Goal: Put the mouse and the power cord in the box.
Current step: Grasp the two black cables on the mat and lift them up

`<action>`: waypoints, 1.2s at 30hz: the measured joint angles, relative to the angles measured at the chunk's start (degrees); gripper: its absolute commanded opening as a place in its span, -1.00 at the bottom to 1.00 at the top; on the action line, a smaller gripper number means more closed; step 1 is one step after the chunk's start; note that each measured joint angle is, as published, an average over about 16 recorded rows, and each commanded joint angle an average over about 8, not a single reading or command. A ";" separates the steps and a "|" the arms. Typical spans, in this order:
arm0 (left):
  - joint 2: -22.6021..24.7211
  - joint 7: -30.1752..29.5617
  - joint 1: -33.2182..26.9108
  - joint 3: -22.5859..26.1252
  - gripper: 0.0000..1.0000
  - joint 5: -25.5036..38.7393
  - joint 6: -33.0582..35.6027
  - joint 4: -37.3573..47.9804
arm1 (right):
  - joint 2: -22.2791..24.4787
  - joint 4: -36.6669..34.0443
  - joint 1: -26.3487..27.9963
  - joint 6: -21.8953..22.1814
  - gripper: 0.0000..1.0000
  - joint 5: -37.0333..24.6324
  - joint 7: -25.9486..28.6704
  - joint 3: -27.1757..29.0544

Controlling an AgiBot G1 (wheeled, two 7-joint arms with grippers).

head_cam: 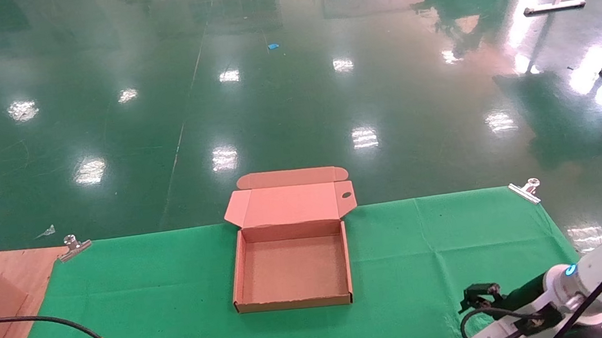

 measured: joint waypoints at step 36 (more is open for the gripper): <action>5.90 12.60 -2.66 0.07 -1.00 0.91 -8.13 18.79 | -10.71 -37.48 8.53 7.26 -1.00 2.24 -21.77 0.98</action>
